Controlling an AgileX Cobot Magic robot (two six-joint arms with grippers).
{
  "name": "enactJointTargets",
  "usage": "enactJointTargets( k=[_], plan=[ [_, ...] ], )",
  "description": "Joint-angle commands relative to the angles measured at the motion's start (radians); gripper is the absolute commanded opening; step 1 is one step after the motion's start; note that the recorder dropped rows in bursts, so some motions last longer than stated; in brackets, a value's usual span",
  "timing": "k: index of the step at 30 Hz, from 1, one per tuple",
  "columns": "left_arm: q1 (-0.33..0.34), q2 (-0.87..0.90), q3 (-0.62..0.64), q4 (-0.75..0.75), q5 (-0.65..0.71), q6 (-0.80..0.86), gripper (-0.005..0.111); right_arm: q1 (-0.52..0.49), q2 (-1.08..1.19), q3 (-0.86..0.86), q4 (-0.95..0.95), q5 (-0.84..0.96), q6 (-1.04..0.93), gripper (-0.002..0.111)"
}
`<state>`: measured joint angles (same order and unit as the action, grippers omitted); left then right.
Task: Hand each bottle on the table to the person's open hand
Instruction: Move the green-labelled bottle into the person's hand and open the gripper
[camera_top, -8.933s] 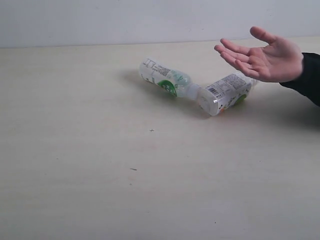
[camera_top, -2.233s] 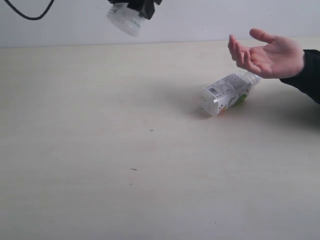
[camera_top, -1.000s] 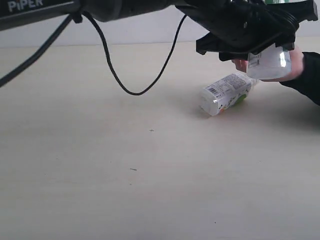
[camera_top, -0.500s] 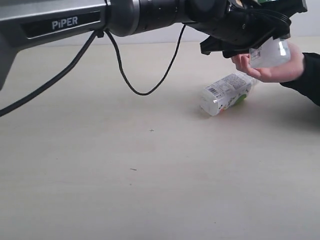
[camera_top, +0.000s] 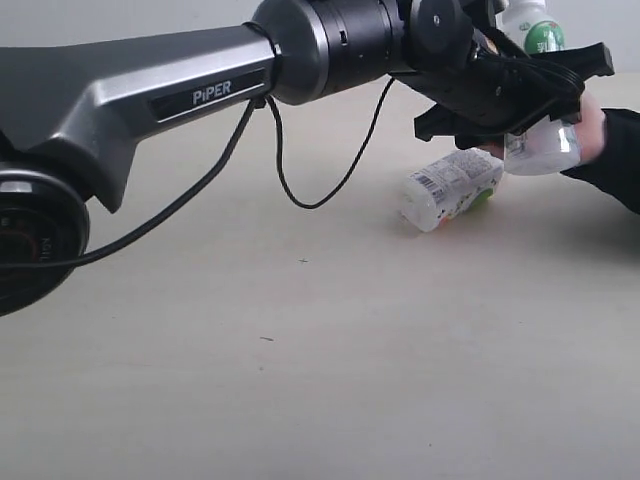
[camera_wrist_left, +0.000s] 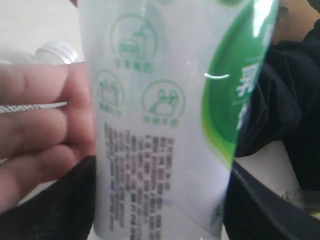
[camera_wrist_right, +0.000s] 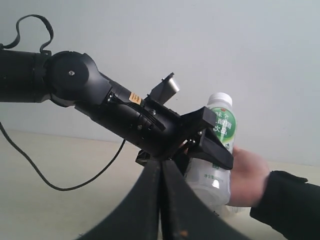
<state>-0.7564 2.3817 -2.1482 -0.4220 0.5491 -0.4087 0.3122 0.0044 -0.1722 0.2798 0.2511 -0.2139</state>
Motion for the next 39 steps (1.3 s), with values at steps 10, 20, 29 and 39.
enactJointTargets(
  k=[10,20,29,39],
  plan=[
    [-0.001,0.015,-0.01,-0.011,0.0,-0.047,0.042,0.003,-0.004,0.004,0.002,-0.005,0.001,0.0],
    [0.001,0.015,-0.01,-0.008,0.0,-0.044,0.057,0.003,-0.004,0.004,0.002,-0.005,0.001,0.0],
    [0.013,0.015,-0.01,0.001,0.018,-0.042,0.057,0.003,-0.004,0.004,0.002,-0.005,0.001,0.0],
    [0.017,0.01,-0.01,0.002,0.016,-0.027,0.069,0.003,-0.004,0.004,0.002,-0.005,0.001,0.0]
  ],
)
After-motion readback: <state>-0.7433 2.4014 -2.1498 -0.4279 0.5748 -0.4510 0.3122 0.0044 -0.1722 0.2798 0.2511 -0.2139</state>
